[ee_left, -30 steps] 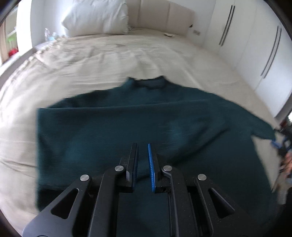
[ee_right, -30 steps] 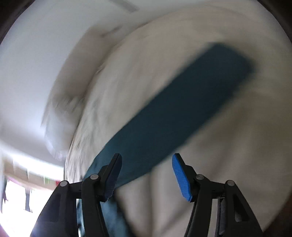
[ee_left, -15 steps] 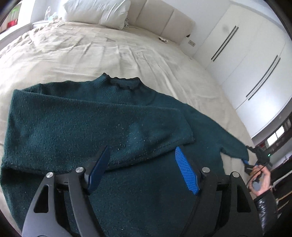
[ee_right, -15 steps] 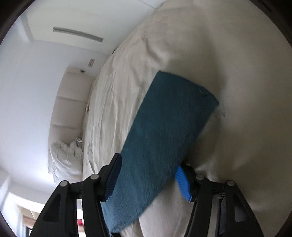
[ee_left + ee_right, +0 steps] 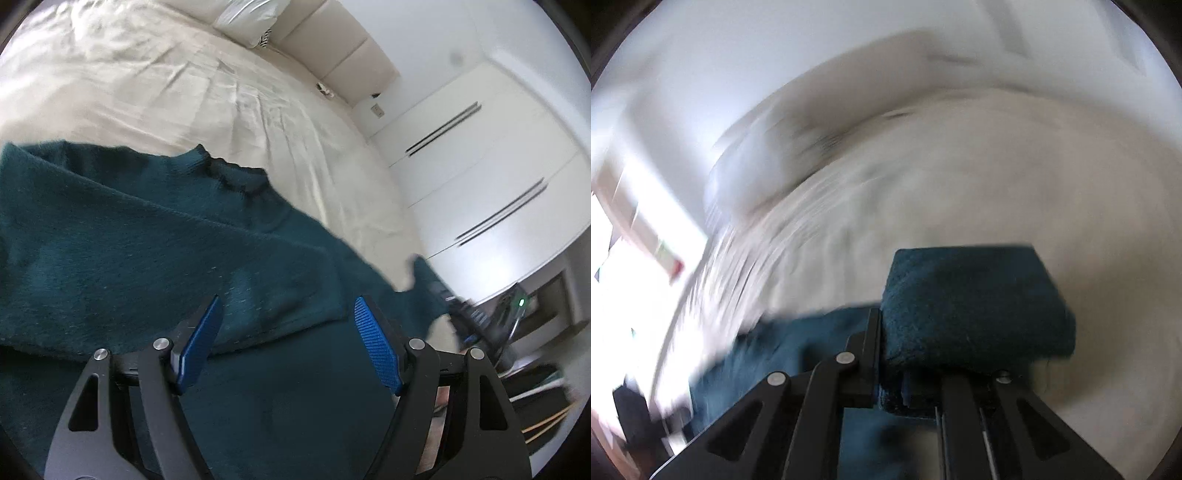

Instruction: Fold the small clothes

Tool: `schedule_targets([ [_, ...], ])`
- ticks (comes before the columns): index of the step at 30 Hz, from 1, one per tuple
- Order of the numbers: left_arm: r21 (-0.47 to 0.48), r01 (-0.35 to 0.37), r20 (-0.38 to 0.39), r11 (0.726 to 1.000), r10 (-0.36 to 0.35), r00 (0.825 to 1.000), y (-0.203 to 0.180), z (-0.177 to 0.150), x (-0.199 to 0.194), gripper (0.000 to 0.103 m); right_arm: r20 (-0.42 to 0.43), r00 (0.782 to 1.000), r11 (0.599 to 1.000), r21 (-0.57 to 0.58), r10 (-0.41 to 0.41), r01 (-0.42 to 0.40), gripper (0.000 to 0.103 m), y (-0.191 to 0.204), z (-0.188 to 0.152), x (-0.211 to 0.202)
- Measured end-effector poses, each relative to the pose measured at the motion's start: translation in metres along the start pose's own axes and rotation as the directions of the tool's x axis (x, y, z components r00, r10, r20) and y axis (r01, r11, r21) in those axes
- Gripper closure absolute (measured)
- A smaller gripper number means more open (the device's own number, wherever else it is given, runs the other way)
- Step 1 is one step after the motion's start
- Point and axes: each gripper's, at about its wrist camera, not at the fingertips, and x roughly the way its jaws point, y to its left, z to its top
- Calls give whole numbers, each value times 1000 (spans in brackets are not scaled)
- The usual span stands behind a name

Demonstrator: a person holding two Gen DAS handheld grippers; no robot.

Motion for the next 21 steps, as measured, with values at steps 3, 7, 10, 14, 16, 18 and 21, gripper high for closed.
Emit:
schedule_targets([
  [3, -100, 93, -32, 991, -97, 995, 9, 9, 2, 27, -38, 999, 937, -350, -31, 16, 94, 102, -33, 30],
  [7, -196, 165, -92, 967, -185, 978, 17, 6, 17, 27, -128, 990, 860, -511, -58, -16, 94, 157, -79, 65],
  [10, -210, 176, -115, 962, -203, 972, 21, 0, 25, 26, -155, 980, 783, -622, -128, 4, 93, 181, -118, 69],
  [14, -313, 185, -139, 932, -238, 961, 40, -14, 36, 26, -49, 966, 569, -816, -253, 107, 92, 192, -148, 75],
  [16, -347, 206, -129, 915, -263, 956, 50, -17, 36, 26, 25, 956, 414, -898, -294, 151, 92, 199, -164, 78],
  [18, -370, 217, -111, 903, -276, 955, 60, -20, 33, 26, 106, 945, 242, -952, -309, 186, 92, 202, -180, 79],
  [21, -403, 246, -96, 882, -308, 946, 74, -20, 29, 26, 171, 935, 37, -981, -310, 191, 93, 199, -203, 77],
])
